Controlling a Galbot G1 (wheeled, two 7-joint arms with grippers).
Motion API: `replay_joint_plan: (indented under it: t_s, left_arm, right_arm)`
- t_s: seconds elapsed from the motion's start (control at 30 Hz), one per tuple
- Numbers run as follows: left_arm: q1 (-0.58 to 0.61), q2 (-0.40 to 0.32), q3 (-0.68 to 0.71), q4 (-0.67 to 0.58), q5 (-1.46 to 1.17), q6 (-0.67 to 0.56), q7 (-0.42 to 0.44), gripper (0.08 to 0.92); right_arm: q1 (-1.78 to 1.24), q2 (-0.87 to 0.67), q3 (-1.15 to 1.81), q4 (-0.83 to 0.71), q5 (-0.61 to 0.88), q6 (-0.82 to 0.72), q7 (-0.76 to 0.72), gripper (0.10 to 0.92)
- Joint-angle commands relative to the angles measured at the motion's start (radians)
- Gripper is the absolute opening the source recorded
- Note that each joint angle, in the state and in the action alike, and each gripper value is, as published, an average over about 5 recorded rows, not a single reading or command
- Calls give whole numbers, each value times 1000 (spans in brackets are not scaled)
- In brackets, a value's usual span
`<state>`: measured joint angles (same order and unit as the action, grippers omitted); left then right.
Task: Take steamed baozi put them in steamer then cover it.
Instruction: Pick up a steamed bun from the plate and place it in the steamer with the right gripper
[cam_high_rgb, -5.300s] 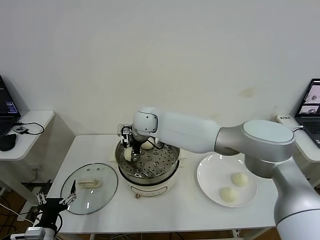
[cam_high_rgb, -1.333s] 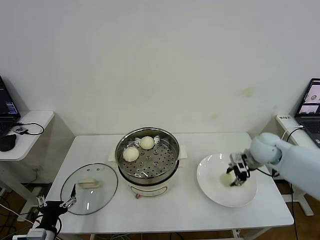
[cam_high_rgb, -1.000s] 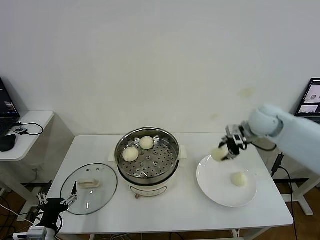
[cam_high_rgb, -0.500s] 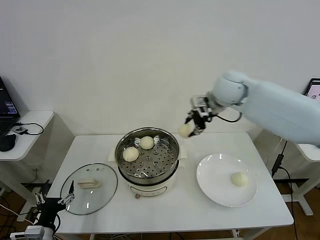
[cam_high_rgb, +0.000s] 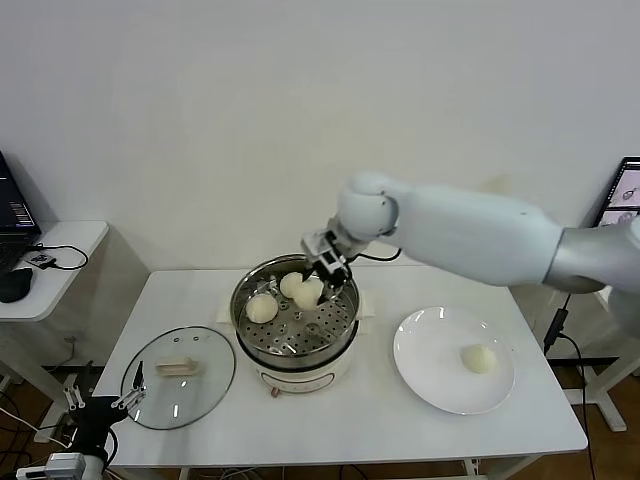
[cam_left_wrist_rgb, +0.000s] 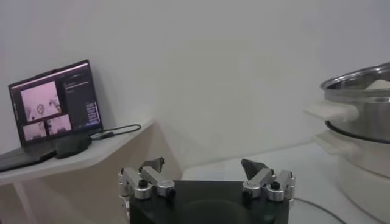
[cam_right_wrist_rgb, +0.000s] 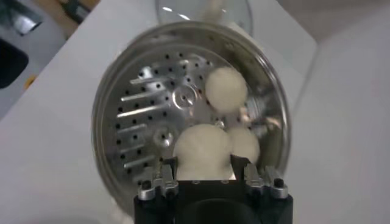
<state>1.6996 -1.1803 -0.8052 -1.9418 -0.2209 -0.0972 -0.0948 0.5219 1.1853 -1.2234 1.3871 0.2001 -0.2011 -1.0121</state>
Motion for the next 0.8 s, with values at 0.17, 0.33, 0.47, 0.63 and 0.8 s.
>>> replay_joint_plan:
  t_s: [0.17, 0.33, 0.47, 0.63, 0.8]
  left_arm:
    - [3, 1, -1, 3, -1, -3, -1, 823]
    - [2, 2, -3, 4, -2, -3, -1, 823]
    - [0, 0, -3, 4, -2, -3, -1, 823]
    - [-1, -2, 0, 5, -2, -3, -1, 823]
    - [2, -3, 0, 2, -2, -4, 0, 823]
  right_arm:
    - [-43, 80, -63, -2, -187, 212, 10, 569]
    - [-54, 79, -70, 18, -227, 259, 15, 568]
    - [-54, 81, -71, 18, -242, 284, 24, 569]
    - [-54, 83, -68, 20, -240, 293, 32, 576]
    - [-51, 74, -63, 25, -214, 281, 26, 578]
